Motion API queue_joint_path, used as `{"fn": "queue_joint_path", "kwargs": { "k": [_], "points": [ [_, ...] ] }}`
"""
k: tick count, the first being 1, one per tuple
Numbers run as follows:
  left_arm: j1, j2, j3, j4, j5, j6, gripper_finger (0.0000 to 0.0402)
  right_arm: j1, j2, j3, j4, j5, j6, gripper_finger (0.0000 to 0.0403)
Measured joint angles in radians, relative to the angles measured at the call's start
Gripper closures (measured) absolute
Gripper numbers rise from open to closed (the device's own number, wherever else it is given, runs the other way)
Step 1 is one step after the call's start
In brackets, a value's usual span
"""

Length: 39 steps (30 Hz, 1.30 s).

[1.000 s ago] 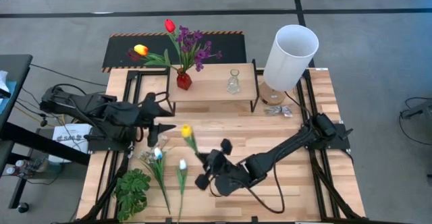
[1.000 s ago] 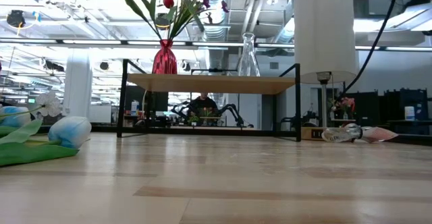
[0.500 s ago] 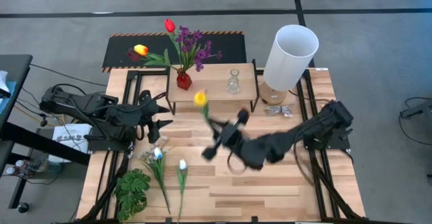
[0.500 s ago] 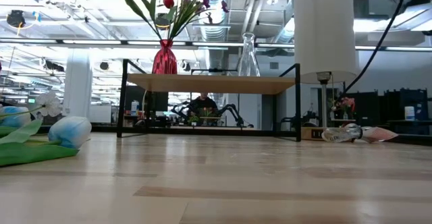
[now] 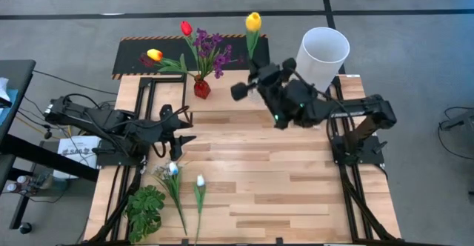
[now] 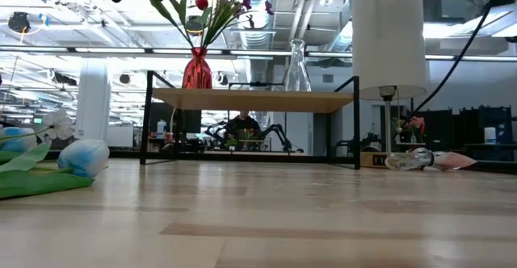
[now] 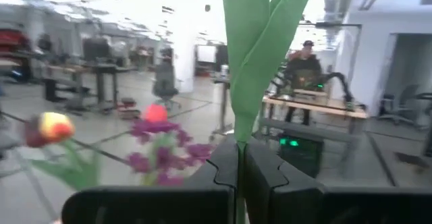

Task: Pick and place flowers into a vace then onto a shelf
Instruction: Put the yellow flower into the transparent vase on the shelf

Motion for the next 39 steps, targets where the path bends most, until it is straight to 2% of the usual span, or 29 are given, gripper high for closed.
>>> {"fn": "queue_joint_path", "kwargs": {
  "k": [6, 16, 31, 39],
  "points": [
    [0.000, 0.005, 0.000, 0.040, -0.001, -0.010, 0.0205, -0.124, 0.040, -0.003, -0.060, -0.004, 0.003, 0.0403],
    [0.000, 0.004, 0.000, 0.040, -0.004, -0.017, 0.0205, -0.253, 0.078, -0.001, -0.141, -0.005, 0.164, 0.0403],
    [0.000, 0.005, 0.000, 0.040, -0.003, -0.018, 0.0205, -0.280, 0.077, -0.001, -0.415, -0.003, 0.441, 0.0403],
    [0.000, 0.004, 0.000, 0.040, 0.000, -0.018, 0.0205, -0.272, 0.077, -0.001, -0.437, -0.001, 0.486, 0.0388]
  ]
}}
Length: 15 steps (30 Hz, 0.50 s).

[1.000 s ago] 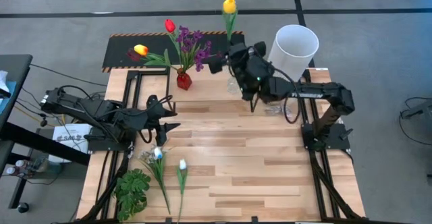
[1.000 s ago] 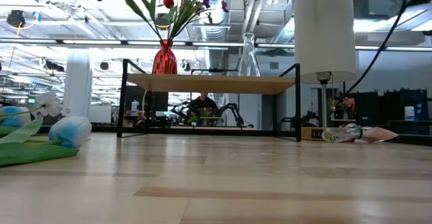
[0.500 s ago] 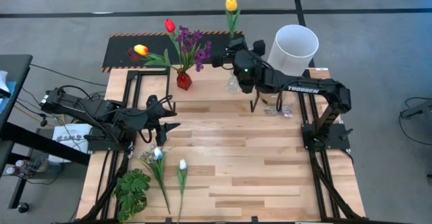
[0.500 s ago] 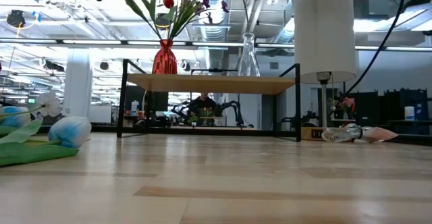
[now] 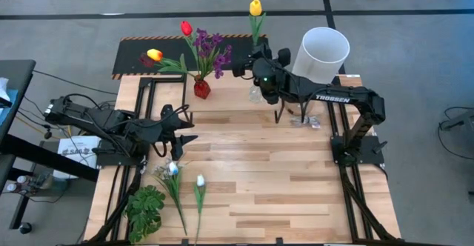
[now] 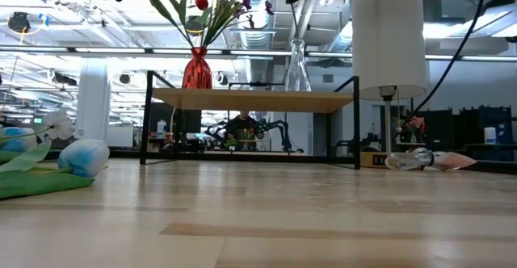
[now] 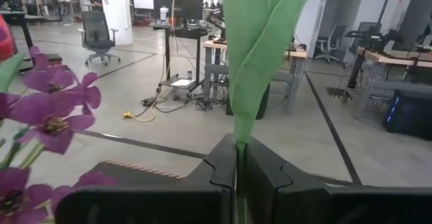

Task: Pick and place flowers into a vace then onto a shelf
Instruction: Put the yellow flower into the transparent vase on the shelf

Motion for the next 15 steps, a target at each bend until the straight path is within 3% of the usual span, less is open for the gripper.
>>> {"fn": "queue_joint_path", "kwargs": {
  "k": [8, 15],
  "points": [
    [0.000, 0.000, 0.000, 0.000, 0.000, 0.000, 0.0205, 0.022, 0.000, 0.000, -0.022, 0.001, 0.009, 0.0349],
    [0.000, 0.000, 0.000, 0.000, 0.003, 0.000, 0.0205, 0.026, 0.000, 0.000, -0.166, 0.001, 0.151, 0.0314]
  ]
}}
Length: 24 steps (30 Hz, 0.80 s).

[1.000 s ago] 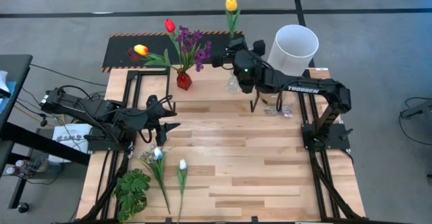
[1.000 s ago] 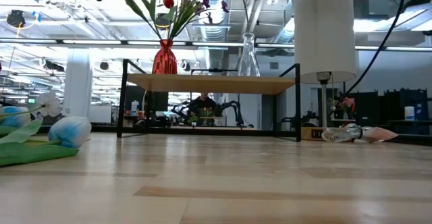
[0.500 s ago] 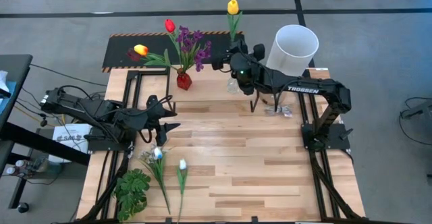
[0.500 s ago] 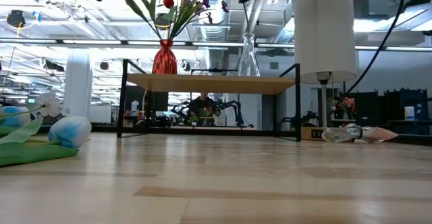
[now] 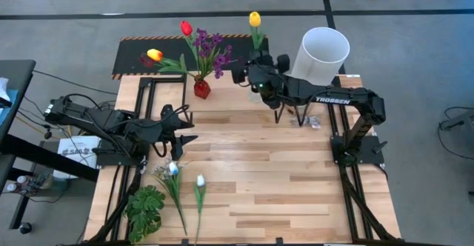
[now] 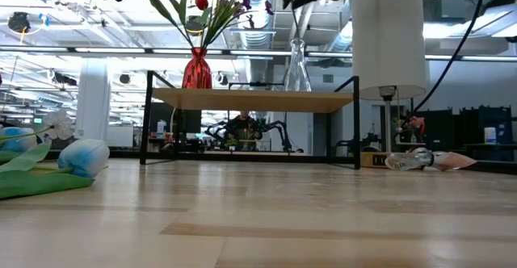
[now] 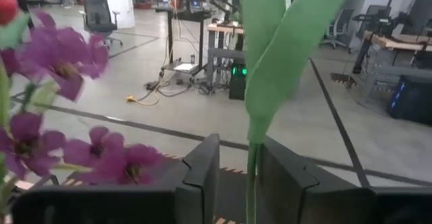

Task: Pick and place flowers into a vace then onto a shelf
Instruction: Put the yellow flower into the transparent vase on the shelf, then put the right white flower into the transparent vase on the shelf

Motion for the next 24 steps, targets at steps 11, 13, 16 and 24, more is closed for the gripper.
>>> {"fn": "queue_joint_path", "kwargs": {
  "k": [11, 13, 16, 24],
  "points": [
    [0.000, 0.000, 0.000, 0.000, 0.001, 0.000, 0.0205, 0.035, 0.000, 0.000, -0.061, 0.000, 0.056, 0.0227],
    [0.000, 0.000, 0.000, 0.000, 0.001, 0.000, 0.0205, 0.049, 0.000, 0.000, -0.069, 0.000, 0.056, 0.0213],
    [0.000, 0.000, 0.000, 0.000, 0.001, 0.000, 0.0205, 0.078, 0.000, 0.000, -0.076, 0.001, 0.056, 0.0199],
    [0.000, 0.000, 0.000, -0.003, 0.002, 0.000, 0.0205, 0.193, 0.000, 0.000, -0.108, 0.134, 0.049, 0.0197]
  ]
}}
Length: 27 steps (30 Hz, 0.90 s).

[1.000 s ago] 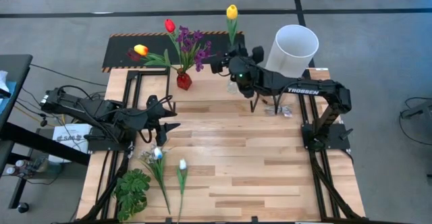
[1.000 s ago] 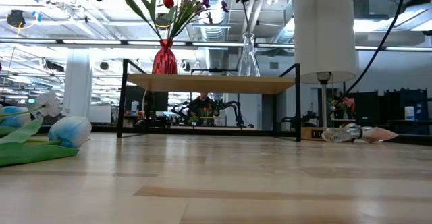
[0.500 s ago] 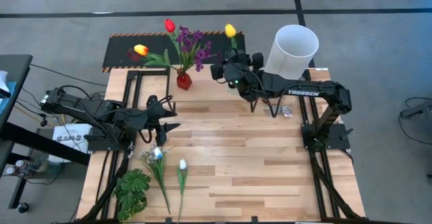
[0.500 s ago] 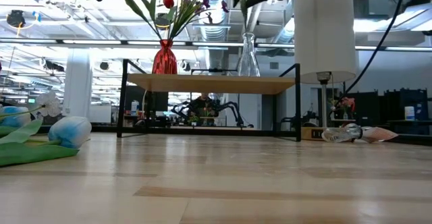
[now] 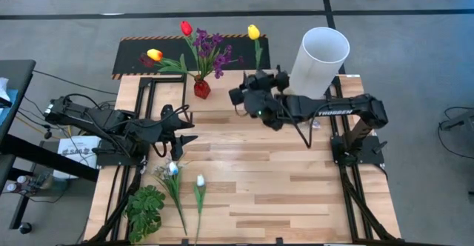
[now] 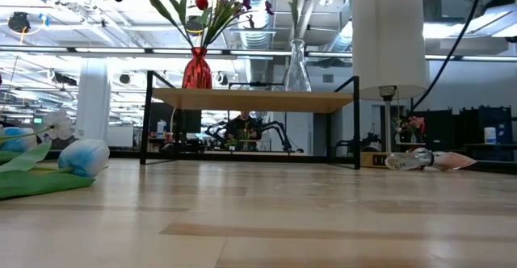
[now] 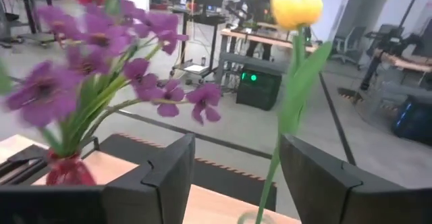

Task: Pick and place flowers into a vace then onto a shelf
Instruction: Put the right white flower into the transparent vase on the shelf

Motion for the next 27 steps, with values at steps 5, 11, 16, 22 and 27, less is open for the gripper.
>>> {"fn": "queue_joint_path", "kwargs": {
  "k": [5, 11, 16, 22, 27],
  "points": [
    [0.000, 0.000, 0.000, -0.004, 0.025, 0.000, 0.0205, 0.096, 0.000, 0.000, -0.004, 0.027, 0.000, 0.0207],
    [0.000, 0.000, 0.000, -0.005, 0.171, 0.005, 0.0205, 0.242, 0.000, 0.000, -0.037, -0.027, -0.002, 0.0221],
    [-0.001, 0.000, 0.000, -0.005, 0.462, -0.002, 0.0205, 0.348, 0.000, 0.000, -0.093, -0.333, 0.024, 0.0239],
    [-0.058, 0.058, 0.000, -0.018, 0.588, -0.156, 0.0205, 0.419, 0.000, 0.000, -0.187, -0.672, 0.311, 0.0266],
    [-0.123, 0.157, 0.000, -0.064, 0.492, -0.423, 0.0205, 0.461, 0.000, 0.000, -0.340, -0.795, 0.527, 0.0284]
  ]
}}
